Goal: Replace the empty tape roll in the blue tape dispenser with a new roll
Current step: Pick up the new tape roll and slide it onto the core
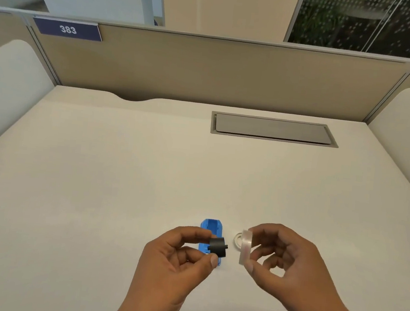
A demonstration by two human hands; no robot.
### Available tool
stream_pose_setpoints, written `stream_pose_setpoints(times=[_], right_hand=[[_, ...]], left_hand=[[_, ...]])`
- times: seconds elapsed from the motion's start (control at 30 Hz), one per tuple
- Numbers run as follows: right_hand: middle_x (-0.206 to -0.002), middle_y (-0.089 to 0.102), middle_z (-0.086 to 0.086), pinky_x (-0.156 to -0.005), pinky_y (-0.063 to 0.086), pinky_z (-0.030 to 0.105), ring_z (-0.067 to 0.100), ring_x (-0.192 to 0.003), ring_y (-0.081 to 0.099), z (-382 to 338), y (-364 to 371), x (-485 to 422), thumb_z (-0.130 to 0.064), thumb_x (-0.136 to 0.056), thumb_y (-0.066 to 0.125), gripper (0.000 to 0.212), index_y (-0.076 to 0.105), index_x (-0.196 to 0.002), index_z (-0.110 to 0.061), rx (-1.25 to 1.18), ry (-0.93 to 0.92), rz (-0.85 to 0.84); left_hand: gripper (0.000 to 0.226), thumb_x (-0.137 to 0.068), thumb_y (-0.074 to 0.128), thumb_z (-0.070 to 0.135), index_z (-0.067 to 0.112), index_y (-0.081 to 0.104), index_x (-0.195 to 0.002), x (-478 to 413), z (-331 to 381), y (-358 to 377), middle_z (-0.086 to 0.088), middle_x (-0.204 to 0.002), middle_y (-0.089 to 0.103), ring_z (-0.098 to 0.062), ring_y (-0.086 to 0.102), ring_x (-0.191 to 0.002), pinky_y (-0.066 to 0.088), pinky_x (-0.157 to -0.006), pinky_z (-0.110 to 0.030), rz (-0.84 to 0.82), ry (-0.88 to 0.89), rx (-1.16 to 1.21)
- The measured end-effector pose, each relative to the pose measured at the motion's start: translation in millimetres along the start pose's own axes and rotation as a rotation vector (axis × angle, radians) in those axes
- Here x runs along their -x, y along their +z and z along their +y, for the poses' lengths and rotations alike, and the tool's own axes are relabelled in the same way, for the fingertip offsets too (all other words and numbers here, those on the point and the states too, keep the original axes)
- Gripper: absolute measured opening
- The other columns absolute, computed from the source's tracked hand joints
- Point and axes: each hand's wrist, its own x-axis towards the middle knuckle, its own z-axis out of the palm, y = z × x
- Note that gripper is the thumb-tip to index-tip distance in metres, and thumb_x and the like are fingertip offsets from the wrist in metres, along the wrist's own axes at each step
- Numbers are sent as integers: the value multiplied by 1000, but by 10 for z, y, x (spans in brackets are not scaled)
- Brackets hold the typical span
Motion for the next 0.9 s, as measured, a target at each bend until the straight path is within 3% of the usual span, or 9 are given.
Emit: stream_pose_setpoints(times=[0.3, 0.53, 0.77, 0.9], right_hand=[[-101, 75, -10, -59, 54, 22, 18, -77, 69, -230, 56, 93, -35, -64, 78, 42, 69, -106, -36, 54, -38, -51], [-100, 75, -14, -59, 54, 18, 15, -76, 70, -275, 82, 95, -39, -66, 77, 42, 69, -107, -41, 36, -25, -77], [-104, 74, -17, -59, 53, 17, 14, -81, 70, -331, 75, 84, -45, -67, 77, 42, 69, -107, -49, 42, -22, -98], [-105, 72, -11, -59, 53, 20, 10, -72, 68, -317, 41, 80, -49, -64, 82, 45, 71, -106, -39, -31, 24, -1]], left_hand=[[29, -72, 81, -4, 24, 76, -81, 49, 7, 35, -2, -86, 80, -15, 69, -60, 56, -64, -19, -20, 13, -39], [25, -58, 84, 22, 25, 78, -82, 62, 41, 39, 2, -89, 80, -16, 72, -65, 58, -67, -23, -16, 22, -46], [25, -60, 84, 24, 24, 79, -85, 46, 41, 40, 2, -88, 80, -14, 72, -65, 56, -65, -19, -58, 35, -63], [26, -58, 83, 21, 21, 79, -84, 33, 32, 51, 1, -89, 80, -14, 71, -64, 56, -65, -20, -33, 28, -32]])
